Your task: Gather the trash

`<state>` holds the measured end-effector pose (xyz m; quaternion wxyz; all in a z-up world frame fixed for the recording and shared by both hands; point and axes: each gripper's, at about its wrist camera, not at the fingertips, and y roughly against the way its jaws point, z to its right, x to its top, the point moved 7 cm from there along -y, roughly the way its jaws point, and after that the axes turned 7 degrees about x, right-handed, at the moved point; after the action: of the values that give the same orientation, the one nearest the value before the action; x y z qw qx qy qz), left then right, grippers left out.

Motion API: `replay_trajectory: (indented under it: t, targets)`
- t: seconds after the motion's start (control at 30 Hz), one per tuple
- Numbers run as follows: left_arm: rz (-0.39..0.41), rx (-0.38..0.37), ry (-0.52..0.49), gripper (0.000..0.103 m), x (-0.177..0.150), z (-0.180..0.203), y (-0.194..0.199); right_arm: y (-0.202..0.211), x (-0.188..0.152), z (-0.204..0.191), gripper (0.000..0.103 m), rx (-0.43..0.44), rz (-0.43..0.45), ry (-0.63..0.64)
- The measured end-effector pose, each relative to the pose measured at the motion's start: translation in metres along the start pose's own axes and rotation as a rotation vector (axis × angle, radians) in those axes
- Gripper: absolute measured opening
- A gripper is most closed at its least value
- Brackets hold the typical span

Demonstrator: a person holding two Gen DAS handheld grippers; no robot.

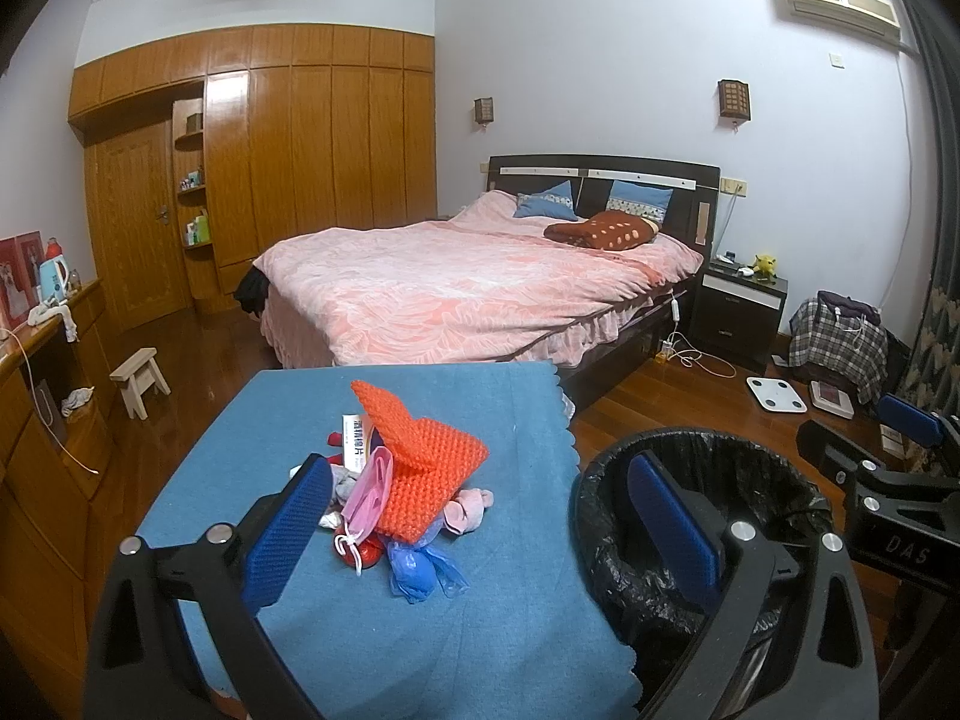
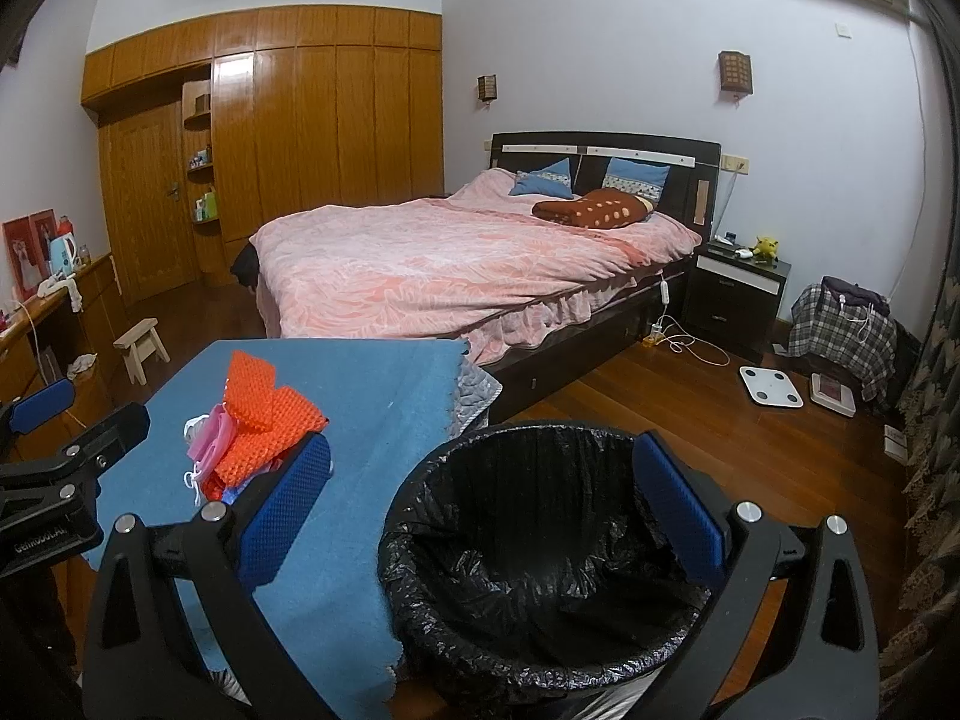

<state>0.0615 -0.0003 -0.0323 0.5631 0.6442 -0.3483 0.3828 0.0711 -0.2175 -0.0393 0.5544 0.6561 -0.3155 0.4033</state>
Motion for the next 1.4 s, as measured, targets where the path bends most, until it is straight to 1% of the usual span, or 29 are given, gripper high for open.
replay_trajectory:
  t: [0.97, 1.13, 1.27, 1.4]
  targets:
    - [0.000, 0.000, 0.002, 0.097, 0.000, 0.000, 0.000, -0.002, -0.001, -0.001, 0.098, 0.000, -0.004, -0.004]
    - [-0.002, 0.003, 0.008, 0.097, -0.001, -0.009, -0.009, -0.005, -0.001, -0.006, 0.098, 0.006, -0.007, -0.002]
    - [-0.003, 0.023, 0.016, 0.097, -0.001, -0.019, -0.010, -0.018, -0.004, -0.014, 0.098, 0.020, -0.009, 0.000]
    - [-0.008, 0.066, 0.026, 0.097, -0.004, -0.036, -0.021, -0.034, -0.008, -0.027, 0.098, 0.047, -0.015, 0.002]
